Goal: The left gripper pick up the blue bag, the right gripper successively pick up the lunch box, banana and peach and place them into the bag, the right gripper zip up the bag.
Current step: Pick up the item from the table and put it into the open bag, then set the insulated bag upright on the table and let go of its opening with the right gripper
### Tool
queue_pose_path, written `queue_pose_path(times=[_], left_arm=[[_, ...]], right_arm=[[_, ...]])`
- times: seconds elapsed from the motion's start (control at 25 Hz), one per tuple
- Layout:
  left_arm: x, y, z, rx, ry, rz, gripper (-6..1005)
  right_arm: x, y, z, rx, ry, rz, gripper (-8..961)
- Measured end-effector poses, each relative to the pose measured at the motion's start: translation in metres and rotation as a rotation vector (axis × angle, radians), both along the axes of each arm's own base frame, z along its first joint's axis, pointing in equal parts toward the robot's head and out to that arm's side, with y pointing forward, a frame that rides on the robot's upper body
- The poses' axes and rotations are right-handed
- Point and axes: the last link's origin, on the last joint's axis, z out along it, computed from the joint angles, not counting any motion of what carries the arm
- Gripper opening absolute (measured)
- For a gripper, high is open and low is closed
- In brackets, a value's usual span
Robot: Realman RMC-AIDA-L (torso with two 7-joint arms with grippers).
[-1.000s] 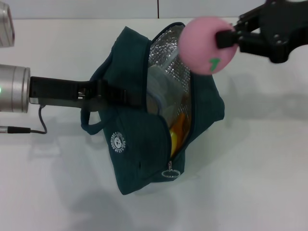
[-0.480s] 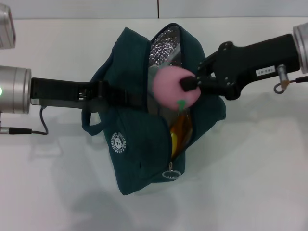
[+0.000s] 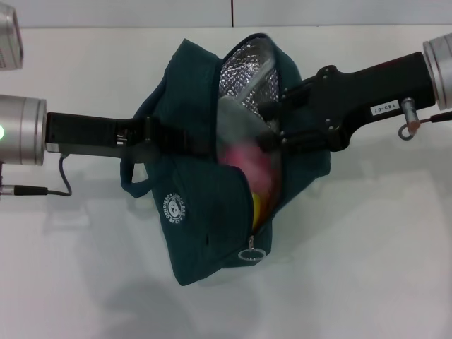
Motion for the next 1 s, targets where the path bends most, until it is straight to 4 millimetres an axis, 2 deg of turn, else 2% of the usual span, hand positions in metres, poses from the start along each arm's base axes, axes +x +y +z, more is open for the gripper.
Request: queue_pose_path(times=[0.12, 0.24, 0.52, 0.68, 1.0], left_arm=[[0.000, 0.000, 0.000, 0.001, 0.000, -0.001, 41], [0.001, 0.001, 0.000, 0.003, 0.001, -0.003, 41], [-0.004, 0.000, -0.002, 0.013, 0.000, -0.004, 41], [-0.005, 0.001, -0.002, 0.023, -0.012, -0.002, 41], [-0.006, 0.001, -0.002, 0.033, -0.011, -0.015, 41]], right_arm=[[-0.001, 0.001, 0.000, 0.004, -0.004, 0.002, 337], [-0.002, 0.002, 0.001, 0.013, -0.006, 0.012, 479], [-0.009, 0.006, 0.015, 0.110, -0.004, 0.043, 763], [-0.007, 0.012, 0.024, 0.173, -0.036, 0.026, 790], [-0.002, 0.027, 0.036, 0.249, -0.041, -0.127, 867]])
